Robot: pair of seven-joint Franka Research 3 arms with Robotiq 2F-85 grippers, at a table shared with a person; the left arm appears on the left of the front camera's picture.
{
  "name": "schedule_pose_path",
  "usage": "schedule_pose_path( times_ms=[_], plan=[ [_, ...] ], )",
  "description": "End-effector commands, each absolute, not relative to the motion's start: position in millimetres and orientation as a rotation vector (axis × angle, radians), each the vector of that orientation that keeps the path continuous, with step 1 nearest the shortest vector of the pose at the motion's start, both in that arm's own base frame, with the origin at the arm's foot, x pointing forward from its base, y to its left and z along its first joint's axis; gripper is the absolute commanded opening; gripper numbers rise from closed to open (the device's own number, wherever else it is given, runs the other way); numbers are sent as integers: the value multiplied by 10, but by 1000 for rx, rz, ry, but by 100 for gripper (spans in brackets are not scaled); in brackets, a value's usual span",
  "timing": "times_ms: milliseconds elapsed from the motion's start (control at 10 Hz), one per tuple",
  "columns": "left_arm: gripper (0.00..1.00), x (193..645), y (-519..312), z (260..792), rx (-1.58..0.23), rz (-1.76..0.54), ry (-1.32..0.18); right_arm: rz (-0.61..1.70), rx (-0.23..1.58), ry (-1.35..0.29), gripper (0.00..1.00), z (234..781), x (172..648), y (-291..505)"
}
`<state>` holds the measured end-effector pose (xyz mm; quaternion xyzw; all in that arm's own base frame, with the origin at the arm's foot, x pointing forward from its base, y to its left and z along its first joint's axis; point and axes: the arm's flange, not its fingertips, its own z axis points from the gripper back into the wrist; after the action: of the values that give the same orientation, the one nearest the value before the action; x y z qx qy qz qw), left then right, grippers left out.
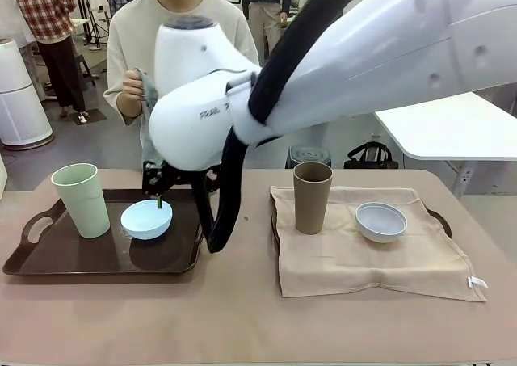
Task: Set up a tray with a mat and arrange the tableware.
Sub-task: Pick up the Picnic Bowl and Reusable plastic cup from the Handle tray in front of the human's position and hold them in the air.
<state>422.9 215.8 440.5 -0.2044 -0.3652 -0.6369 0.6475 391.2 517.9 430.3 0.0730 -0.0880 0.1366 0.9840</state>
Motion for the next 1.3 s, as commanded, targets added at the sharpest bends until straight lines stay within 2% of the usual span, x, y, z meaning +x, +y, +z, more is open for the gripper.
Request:
schedule_pose_path(
  times_ms=[0,300,600,800,1200],
  plan=[
    [100,4325,2055,4267,-419,-1353,-820,317,160,-157,100,4155,4195,5535],
    [100,4488,1913,4022,-455,-1316,-763,321,188,-137,100,3851,4448,5787],
    [100,4524,1687,3875,-516,-1309,-733,344,195,-114,100,3784,4648,5788],
    [100,4496,1591,3967,-556,-1292,-698,337,202,-137,100,3736,4565,5766],
    [100,4510,1716,3861,-517,-1333,-716,337,202,-137,100,3736,4565,5766]
  ],
)
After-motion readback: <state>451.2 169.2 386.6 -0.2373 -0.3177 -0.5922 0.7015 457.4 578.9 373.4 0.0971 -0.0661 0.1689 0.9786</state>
